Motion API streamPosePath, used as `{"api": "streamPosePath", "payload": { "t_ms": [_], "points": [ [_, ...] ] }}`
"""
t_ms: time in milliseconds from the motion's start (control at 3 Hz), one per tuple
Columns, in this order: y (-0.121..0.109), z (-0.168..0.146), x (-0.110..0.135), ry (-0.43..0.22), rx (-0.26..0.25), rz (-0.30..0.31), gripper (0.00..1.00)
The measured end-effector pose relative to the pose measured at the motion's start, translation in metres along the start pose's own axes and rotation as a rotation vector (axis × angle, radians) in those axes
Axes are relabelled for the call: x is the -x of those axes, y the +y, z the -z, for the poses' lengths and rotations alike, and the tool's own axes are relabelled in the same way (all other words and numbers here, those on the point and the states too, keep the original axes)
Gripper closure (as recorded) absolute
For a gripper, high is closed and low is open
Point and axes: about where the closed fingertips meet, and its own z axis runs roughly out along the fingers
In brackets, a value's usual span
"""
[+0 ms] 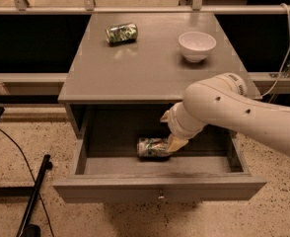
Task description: Pick 7up can from top drawer and place on counter
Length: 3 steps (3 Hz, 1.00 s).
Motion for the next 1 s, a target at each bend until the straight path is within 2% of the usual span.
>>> {"api": "streamPosePath", "payload": {
  "t_ms": [333,1000],
  "points": [
    [0.001,-0.017,0.001,-0.005,-0.006,0.007,0.40],
    [0.013,-0.042,-0.002,-0.011,0.038,-0.014,0.39]
  ]
}}
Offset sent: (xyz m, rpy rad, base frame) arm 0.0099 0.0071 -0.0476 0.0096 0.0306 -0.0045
